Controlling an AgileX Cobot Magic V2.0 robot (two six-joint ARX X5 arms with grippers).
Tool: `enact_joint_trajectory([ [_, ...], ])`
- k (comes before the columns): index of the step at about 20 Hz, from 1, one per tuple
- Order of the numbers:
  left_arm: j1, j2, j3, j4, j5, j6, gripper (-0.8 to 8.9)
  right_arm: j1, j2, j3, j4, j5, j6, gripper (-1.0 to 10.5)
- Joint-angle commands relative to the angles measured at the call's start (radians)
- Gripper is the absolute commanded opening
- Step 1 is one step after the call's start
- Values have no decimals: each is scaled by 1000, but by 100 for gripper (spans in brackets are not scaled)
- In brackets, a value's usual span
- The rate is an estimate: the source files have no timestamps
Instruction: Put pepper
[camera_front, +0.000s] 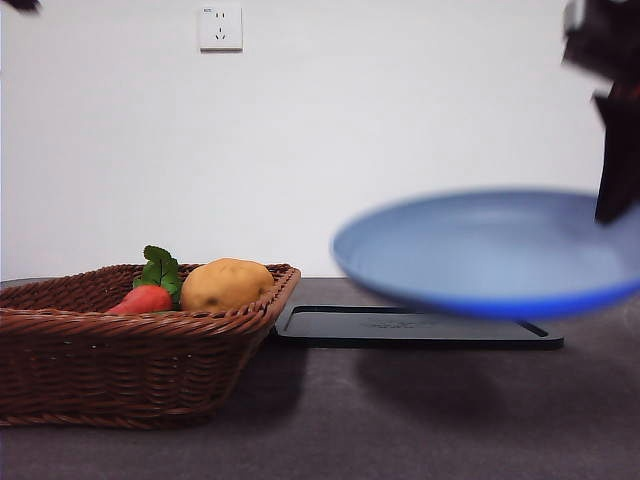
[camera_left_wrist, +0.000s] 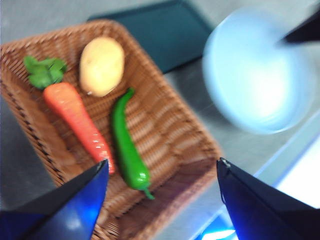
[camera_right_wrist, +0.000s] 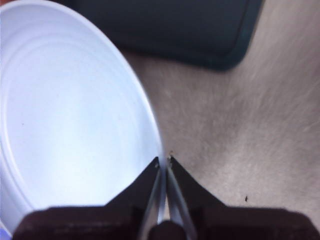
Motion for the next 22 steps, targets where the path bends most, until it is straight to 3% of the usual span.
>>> enact_joint_trajectory([
  [1,-63,106,42,29,-58,-5,375,2,-68,20,-1,1,48,3],
  [8,-272,422,76,173,-304,-31,375,2,-229,71,-49,1,108,3],
  [14,-355,640,82,234,-513,-32,375,2,-277,87,-63,-6,119,3],
  [22,-370,749,88,282,-528,-32,374,3,-280,87,-83,-7,118,3],
])
